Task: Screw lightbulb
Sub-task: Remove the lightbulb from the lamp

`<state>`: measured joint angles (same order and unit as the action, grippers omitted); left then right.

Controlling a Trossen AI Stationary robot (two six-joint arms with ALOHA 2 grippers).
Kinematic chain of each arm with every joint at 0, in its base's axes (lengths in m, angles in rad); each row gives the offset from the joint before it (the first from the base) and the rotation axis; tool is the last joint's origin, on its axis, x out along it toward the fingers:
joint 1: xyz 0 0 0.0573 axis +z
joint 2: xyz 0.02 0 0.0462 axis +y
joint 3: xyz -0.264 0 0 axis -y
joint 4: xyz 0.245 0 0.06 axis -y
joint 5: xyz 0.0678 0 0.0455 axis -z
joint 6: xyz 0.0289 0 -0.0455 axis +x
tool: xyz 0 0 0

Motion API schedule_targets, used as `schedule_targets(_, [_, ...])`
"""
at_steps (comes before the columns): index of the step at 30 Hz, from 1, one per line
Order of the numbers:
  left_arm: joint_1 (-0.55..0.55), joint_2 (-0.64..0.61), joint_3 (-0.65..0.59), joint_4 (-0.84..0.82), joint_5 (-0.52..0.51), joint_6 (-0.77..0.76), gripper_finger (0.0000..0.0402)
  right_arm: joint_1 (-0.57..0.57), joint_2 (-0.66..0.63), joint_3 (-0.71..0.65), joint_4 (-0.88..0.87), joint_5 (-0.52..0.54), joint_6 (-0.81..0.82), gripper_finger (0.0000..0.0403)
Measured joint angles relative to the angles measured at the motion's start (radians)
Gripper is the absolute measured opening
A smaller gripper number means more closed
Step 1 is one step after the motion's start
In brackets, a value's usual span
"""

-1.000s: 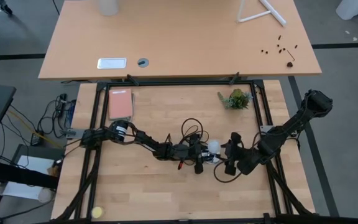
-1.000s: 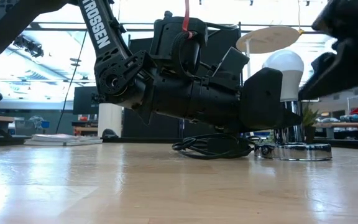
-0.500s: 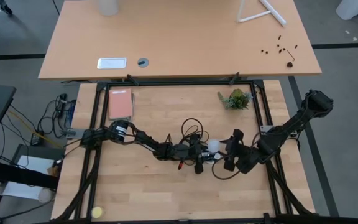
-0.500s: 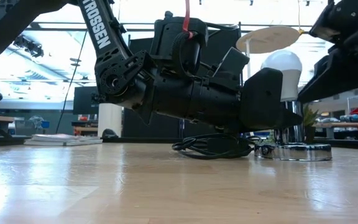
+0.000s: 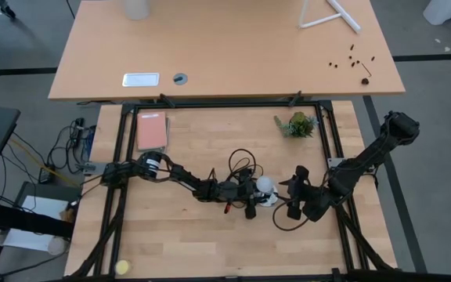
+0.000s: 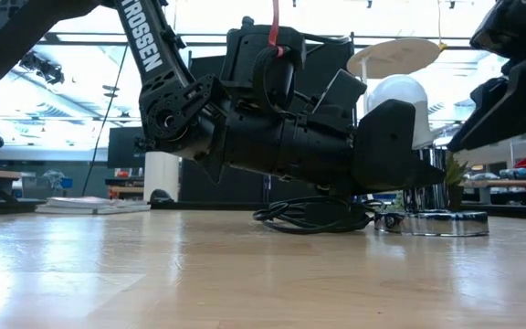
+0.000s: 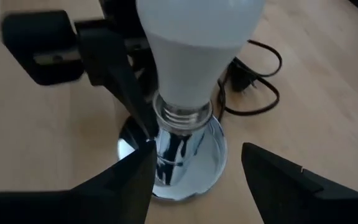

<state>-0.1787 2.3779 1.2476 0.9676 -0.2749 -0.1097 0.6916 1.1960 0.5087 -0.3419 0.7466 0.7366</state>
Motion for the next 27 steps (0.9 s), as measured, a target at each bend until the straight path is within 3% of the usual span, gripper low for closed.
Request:
schedule_targets(12, [-0.001,-0.010,-0.004,-0.057,0.008,0.028,0.0291,0.001,-0.005,0.001,0.012,0.008,0.000,0.0244])
schedule_targets(27, [0.000,-0.021,-0.003,-0.035,-0.002,0.079,0.0298,0.001,-0.005,0.002,-0.006,0.011,0.018,0.0244])
